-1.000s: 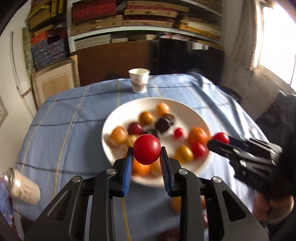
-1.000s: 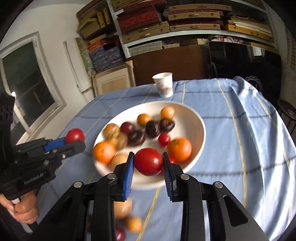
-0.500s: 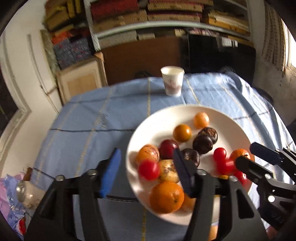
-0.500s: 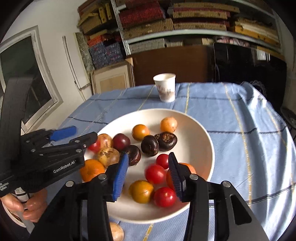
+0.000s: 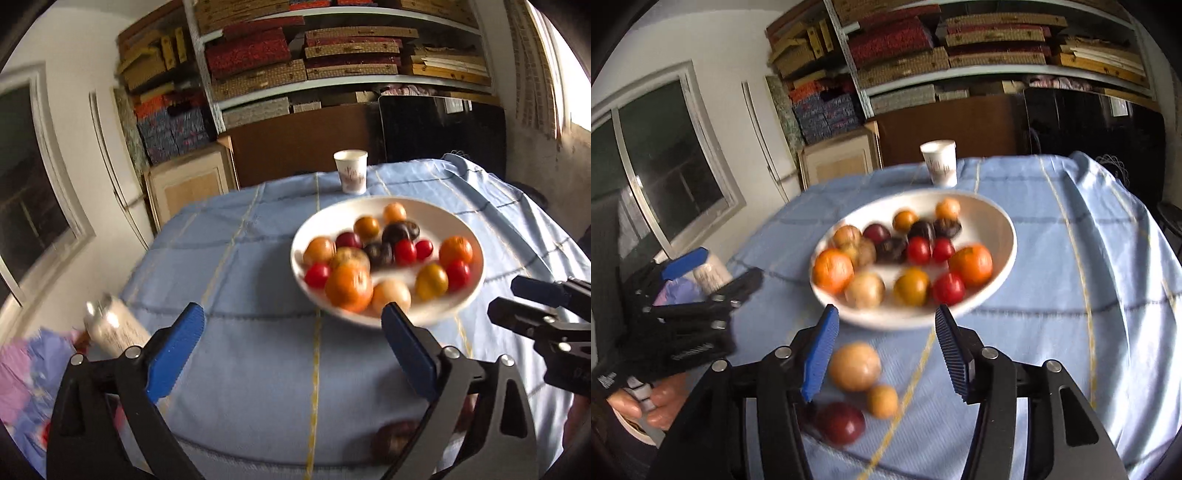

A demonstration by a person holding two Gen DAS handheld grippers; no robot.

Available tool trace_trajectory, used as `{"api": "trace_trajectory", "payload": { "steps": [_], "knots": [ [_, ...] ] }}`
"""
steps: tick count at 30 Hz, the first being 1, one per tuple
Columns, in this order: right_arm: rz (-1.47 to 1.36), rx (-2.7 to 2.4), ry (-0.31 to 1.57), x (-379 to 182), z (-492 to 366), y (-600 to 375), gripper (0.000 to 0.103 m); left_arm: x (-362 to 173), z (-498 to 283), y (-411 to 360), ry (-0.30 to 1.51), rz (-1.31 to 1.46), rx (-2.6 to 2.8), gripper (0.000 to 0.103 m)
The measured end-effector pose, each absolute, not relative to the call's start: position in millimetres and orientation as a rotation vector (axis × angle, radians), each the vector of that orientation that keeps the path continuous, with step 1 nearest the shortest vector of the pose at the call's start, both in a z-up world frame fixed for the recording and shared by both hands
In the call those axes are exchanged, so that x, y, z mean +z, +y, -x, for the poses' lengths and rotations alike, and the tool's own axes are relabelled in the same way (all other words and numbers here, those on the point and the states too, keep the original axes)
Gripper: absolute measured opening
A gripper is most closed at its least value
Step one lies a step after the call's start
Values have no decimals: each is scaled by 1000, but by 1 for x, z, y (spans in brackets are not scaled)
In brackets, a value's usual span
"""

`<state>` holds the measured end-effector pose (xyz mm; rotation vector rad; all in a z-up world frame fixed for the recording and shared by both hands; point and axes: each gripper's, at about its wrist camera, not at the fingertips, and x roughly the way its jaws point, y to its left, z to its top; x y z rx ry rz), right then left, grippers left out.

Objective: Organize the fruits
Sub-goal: 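Move both tools back toward the remaining fruit pile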

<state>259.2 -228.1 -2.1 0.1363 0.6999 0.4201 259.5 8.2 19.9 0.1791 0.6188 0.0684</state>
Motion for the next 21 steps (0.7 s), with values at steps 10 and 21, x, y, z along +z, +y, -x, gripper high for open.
{"api": "trace_trajectory", "payload": {
  "steps": [10, 21],
  "knots": [
    [-23, 429, 824, -35, -254, -203, 57, -12, -243, 49, 774, 2, 39, 98],
    [60, 489, 833, -29, -225, -183, 57, -10, -241, 51, 768, -37, 65, 98]
  ]
}}
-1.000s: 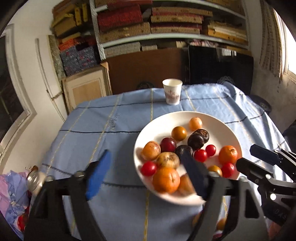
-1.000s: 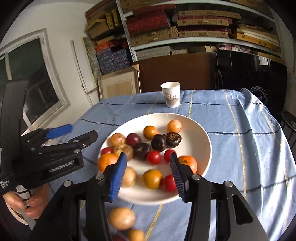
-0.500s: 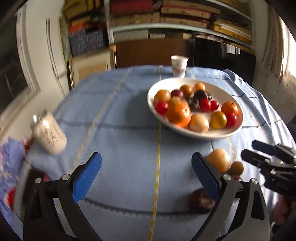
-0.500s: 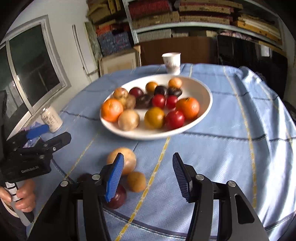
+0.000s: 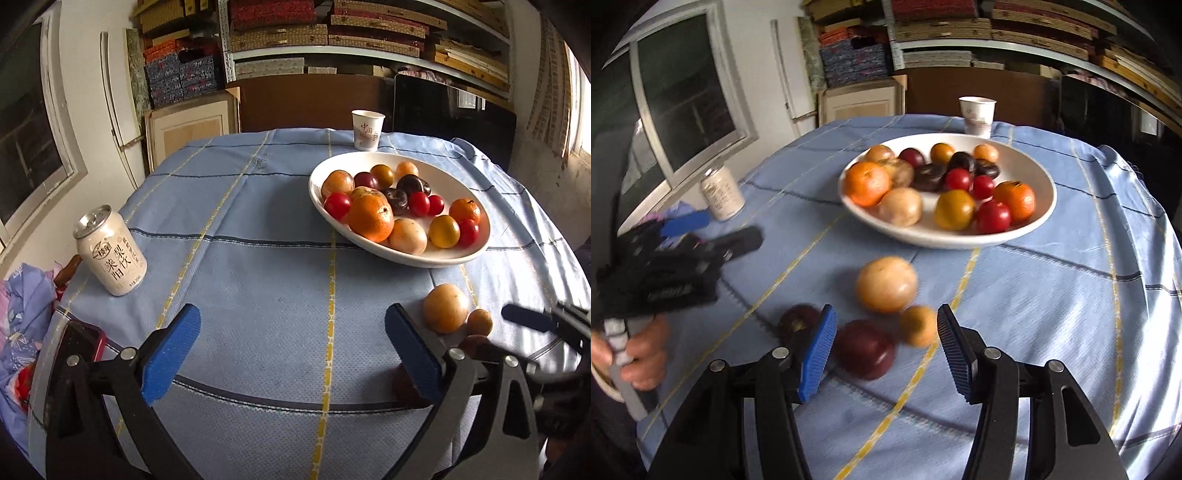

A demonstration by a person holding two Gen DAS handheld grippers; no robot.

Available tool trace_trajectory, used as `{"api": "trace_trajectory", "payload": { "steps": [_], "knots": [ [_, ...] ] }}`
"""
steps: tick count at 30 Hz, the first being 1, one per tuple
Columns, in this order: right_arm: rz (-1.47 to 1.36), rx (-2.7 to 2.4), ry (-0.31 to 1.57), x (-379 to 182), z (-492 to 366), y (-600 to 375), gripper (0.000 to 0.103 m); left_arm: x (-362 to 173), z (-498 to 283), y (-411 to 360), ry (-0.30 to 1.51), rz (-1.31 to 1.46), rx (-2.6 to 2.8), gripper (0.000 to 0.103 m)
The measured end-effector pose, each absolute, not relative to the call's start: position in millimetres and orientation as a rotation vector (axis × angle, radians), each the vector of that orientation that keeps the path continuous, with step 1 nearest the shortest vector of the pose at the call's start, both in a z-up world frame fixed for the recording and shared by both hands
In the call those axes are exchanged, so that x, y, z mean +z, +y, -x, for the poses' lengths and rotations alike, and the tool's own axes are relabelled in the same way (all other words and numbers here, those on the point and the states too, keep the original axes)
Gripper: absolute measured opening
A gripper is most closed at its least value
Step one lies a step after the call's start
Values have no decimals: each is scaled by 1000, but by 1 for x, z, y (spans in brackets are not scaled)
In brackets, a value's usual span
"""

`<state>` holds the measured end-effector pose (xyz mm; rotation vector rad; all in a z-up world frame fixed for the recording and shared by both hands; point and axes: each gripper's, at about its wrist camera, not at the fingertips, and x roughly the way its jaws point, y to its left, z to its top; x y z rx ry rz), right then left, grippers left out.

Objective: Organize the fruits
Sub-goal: 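Move both tools back toward the remaining fruit pile, then grasp the dark red plum with the right tool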

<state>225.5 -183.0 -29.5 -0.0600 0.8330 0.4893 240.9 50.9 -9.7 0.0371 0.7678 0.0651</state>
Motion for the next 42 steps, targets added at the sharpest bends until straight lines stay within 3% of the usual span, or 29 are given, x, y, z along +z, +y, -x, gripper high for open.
{"api": "trace_trajectory", "payload": {
  "steps": [15, 26, 31, 42],
  "knots": [
    [78, 509, 894, -45, -216, -172, 48, -15, -247, 56, 801, -4, 73, 98],
    [73, 501, 889, -48, -219, -170, 47, -16, -246, 53, 799, -15, 67, 98],
    [71, 502, 899, -50, -221, -170, 41, -16, -246, 52, 800, -17, 70, 98],
    [69, 492, 890, -48, -219, -171, 39, -22, -249, 52, 809, -35, 85, 98]
  ]
}}
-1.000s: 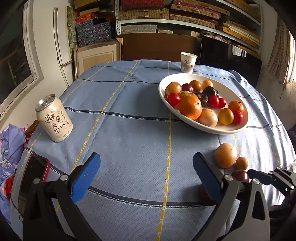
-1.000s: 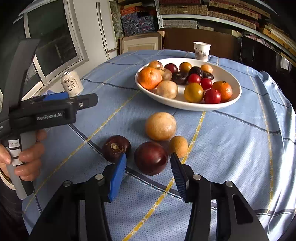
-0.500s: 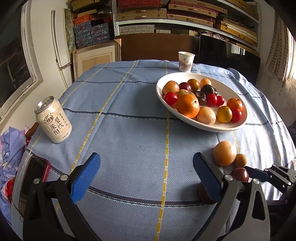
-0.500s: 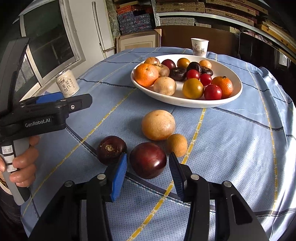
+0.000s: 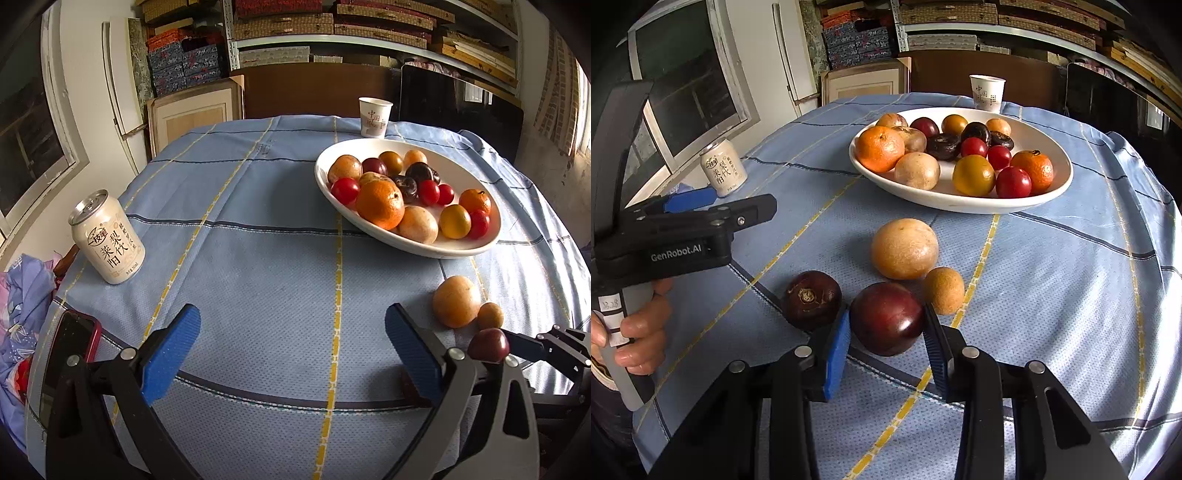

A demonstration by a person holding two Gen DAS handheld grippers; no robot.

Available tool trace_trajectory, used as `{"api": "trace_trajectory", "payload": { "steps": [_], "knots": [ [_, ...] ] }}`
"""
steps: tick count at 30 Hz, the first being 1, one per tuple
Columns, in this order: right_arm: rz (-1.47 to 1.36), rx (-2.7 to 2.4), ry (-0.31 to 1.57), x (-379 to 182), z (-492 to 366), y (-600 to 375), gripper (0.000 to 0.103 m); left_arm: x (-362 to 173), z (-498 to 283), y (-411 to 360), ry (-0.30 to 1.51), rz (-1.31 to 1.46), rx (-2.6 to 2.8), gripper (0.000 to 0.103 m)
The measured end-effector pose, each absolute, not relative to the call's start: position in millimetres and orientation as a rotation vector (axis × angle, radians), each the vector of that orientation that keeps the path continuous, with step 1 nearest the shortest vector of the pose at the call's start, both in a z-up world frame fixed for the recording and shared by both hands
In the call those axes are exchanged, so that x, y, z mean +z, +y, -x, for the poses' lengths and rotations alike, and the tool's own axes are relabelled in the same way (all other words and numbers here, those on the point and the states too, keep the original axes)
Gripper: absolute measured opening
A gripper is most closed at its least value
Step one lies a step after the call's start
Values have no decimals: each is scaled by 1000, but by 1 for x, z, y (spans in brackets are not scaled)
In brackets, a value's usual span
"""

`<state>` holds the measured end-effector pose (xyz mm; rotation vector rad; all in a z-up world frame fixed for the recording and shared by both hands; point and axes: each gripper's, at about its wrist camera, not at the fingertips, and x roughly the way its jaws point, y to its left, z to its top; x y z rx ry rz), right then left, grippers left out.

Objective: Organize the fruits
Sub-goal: 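Grasp the dark red plum with the right tool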

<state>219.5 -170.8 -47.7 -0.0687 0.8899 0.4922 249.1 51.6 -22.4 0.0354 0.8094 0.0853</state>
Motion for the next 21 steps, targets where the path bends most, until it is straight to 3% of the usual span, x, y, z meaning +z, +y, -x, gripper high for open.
{"api": "trace_trajectory", "payload": {
  "steps": [21],
  "knots": [
    [-46, 438, 802, -26, -222, -200, 39, -27, -248, 43, 816, -74, 39, 98]
  ]
}}
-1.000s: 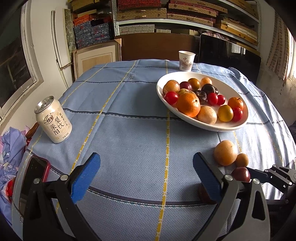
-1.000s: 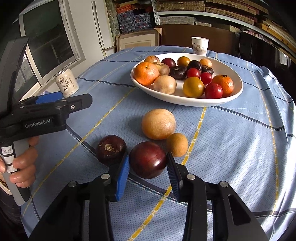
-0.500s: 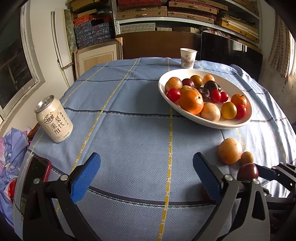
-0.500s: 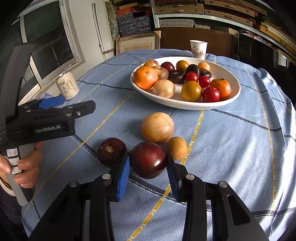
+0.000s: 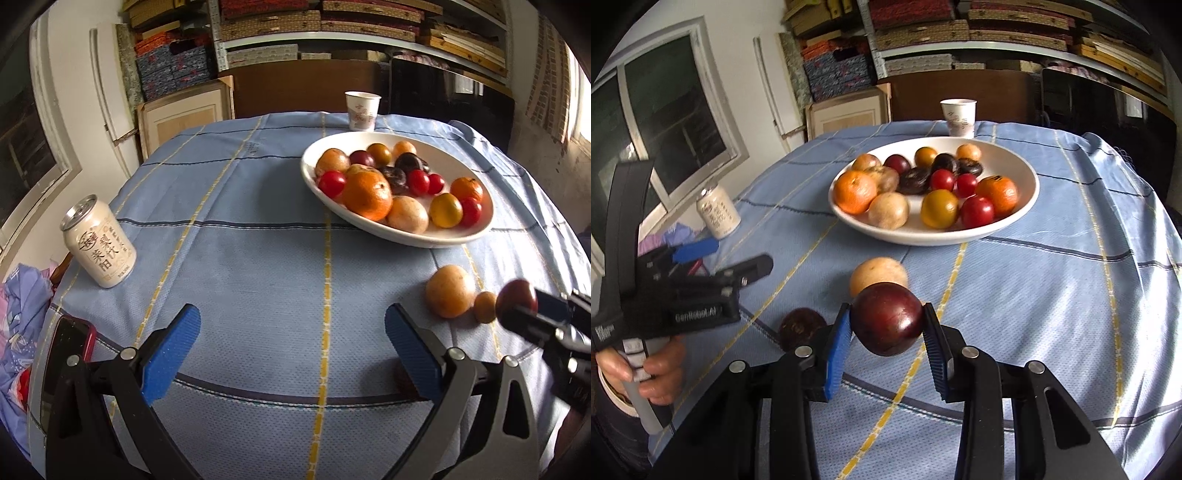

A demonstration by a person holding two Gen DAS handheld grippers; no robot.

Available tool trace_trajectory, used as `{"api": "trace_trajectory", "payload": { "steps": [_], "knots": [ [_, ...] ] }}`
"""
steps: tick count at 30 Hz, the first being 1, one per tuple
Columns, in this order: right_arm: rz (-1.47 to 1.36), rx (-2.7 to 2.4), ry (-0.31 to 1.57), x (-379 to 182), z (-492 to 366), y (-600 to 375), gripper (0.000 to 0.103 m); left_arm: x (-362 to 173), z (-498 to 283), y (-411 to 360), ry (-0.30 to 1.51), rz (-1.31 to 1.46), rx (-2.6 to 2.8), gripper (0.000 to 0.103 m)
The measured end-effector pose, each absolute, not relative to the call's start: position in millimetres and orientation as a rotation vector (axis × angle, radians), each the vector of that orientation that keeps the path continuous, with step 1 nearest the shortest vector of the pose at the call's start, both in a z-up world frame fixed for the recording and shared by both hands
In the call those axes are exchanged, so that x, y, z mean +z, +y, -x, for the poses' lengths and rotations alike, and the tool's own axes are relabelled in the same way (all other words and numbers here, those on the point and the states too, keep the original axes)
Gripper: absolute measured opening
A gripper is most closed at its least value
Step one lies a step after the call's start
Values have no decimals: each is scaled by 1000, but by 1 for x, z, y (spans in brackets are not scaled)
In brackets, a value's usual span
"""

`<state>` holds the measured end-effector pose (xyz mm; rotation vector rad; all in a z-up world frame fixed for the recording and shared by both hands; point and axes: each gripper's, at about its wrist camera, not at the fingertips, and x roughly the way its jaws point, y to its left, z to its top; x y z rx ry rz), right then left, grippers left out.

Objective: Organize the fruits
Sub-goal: 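Grasp the dark red plum with the right tool, then grasp the dark carved brown ball with the left tool while the right lifts the plum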

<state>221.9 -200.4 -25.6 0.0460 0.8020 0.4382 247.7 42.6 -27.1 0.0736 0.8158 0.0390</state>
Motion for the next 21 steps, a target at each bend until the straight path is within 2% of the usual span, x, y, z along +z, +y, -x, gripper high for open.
{"api": "trace_trajectory", "payload": {
  "steps": [16, 18, 21],
  "knots": [
    [-95, 373, 789, -22, -228, -220, 39, -41, -228, -9, 850, -179, -210, 97],
    [-94, 373, 790, -23, -228, -220, 39, -41, -225, -13, 848, -182, -243, 86],
    [-94, 371, 792, -23, -229, -220, 39, -45, -225, -17, 877, -184, -287, 74]
  ]
}}
